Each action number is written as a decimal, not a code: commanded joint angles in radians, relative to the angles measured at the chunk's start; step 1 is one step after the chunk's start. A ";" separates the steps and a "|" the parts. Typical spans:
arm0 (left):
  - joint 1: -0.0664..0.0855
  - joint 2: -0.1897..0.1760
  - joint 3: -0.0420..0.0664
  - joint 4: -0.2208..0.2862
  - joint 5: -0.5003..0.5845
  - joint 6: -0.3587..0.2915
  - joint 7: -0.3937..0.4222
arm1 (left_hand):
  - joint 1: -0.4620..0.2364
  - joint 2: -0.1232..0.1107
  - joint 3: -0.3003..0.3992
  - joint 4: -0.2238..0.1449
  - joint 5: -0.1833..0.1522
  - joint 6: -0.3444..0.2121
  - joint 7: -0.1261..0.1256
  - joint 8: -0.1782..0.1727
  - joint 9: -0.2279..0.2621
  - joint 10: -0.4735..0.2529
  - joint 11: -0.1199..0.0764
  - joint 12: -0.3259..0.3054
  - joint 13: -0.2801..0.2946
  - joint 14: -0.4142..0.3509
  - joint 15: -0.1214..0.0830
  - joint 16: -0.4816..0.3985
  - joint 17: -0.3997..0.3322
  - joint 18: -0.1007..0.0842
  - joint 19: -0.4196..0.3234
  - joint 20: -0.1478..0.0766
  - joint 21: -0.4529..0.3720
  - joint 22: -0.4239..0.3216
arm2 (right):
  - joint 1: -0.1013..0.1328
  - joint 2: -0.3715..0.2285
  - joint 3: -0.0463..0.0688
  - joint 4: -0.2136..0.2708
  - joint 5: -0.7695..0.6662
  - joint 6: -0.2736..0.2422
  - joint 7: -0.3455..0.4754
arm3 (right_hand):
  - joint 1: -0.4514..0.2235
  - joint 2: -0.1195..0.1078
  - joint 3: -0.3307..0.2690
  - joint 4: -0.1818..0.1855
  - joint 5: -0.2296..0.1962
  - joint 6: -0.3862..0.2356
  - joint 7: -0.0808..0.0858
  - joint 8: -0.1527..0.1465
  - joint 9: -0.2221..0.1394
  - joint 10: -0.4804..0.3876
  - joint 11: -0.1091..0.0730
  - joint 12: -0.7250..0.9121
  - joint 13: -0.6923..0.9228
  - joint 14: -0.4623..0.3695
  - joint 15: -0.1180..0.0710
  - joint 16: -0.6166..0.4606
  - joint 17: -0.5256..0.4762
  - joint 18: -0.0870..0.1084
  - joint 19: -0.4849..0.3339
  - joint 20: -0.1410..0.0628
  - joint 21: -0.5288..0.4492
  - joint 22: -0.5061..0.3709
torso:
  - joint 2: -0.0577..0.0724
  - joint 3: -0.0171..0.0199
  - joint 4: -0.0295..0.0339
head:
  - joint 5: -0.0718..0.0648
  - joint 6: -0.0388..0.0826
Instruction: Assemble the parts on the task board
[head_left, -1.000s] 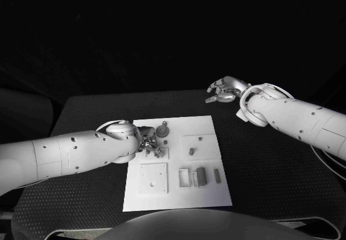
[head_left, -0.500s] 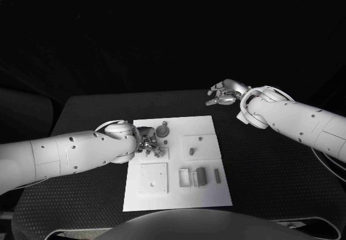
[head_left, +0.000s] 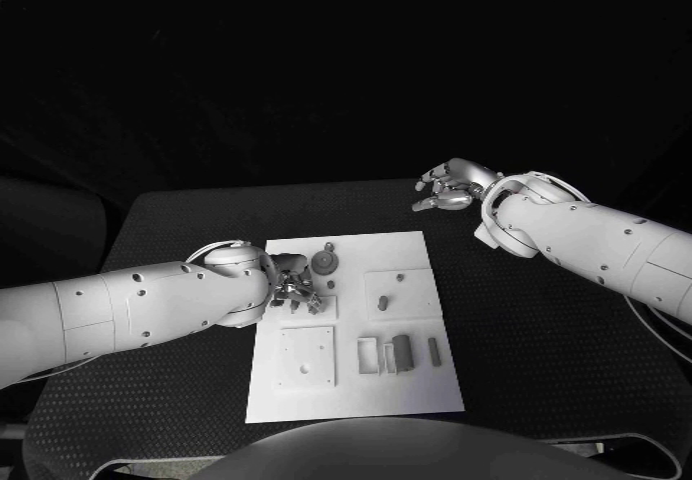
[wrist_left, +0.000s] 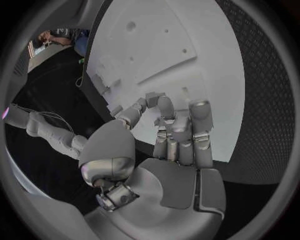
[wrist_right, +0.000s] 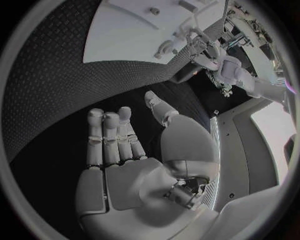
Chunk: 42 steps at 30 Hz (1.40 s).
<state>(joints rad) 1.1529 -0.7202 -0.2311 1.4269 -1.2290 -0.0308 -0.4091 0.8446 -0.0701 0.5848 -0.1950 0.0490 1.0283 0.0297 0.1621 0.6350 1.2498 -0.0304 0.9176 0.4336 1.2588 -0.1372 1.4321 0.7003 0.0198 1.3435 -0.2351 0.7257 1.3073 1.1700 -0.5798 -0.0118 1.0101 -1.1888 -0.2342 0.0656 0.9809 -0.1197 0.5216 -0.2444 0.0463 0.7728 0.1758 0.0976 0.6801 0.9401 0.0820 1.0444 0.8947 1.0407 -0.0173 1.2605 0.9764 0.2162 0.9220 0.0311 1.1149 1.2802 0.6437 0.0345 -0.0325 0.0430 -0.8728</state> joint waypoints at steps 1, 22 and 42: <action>-0.005 -0.008 -0.005 -0.008 0.016 0.008 -0.017 | 0.032 0.022 0.010 -0.003 0.000 -0.055 0.063 0.003 -0.001 -0.002 0.007 0.004 0.000 -0.002 0.003 0.000 -0.002 0.103 0.000 0.006 0.004 0.018 | 0.000 -0.001 0.000 0.002 -0.003 0.010 0.007 | -0.005 0.001 -0.003 0.001 0.002 -0.013 0.020 0.005 -0.002 -0.007 0.000 0.006 -0.002 0.000 -0.009 0.002 -0.001 0.046 0.001 -0.007 -0.004 -0.001 | 0.000 0.0000 -0.0002 | 0.000 0.000; -0.005 -0.021 0.001 0.000 0.016 -0.011 -0.016 | 0.046 0.007 0.023 -0.019 0.002 -0.057 0.065 0.005 -0.013 -0.005 0.009 0.004 -0.002 -0.002 0.005 -0.004 -0.006 0.104 -0.002 0.007 0.004 0.017 | -0.001 -0.003 0.000 -0.002 -0.008 0.035 0.000 | -0.007 -0.002 -0.004 0.002 0.002 -0.015 0.020 0.004 -0.002 -0.010 0.001 0.006 -0.003 -0.003 -0.008 0.001 -0.002 0.046 -0.001 -0.007 -0.005 -0.002 | 0.000 0.0006 -0.0006 | -0.001 0.000; -0.004 -0.036 0.004 -0.008 0.141 0.021 -0.001 | 0.035 -0.008 0.038 -0.002 0.028 -0.056 0.066 0.008 -0.028 -0.007 0.010 0.003 -0.004 0.000 0.005 -0.007 -0.012 0.104 -0.001 0.008 0.002 0.016 | -0.002 -0.003 0.000 0.003 -0.013 0.052 0.000 | -0.009 -0.003 -0.004 0.003 0.002 -0.017 0.021 0.004 -0.003 -0.013 0.001 0.005 -0.005 -0.005 -0.008 0.000 -0.003 0.046 -0.003 -0.006 -0.006 -0.002 | 0.000 -0.0004 -0.0002 | -0.002 0.000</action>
<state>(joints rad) 1.1541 -0.7506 -0.2231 1.4244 -1.1692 -0.0429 -0.3950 0.8824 -0.0676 0.6214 -0.1958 0.0802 0.9925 0.0654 0.1683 0.6088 1.2460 -0.0273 0.9176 0.4306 1.2536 -0.1320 1.4280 0.6902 0.0196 1.3403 -0.2316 0.7256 1.3077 1.1687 -0.5826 -0.0119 1.0105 -1.1925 -0.1945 0.0622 0.9810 -0.1197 0.5216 -0.2444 0.0463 0.7718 0.1762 0.0976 0.6785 0.9329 0.0820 1.0444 0.8914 1.0369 -0.0207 1.2605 0.9747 0.2161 0.9218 0.0313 1.1149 1.2796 0.6436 0.0341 -0.0321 0.0398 -0.8728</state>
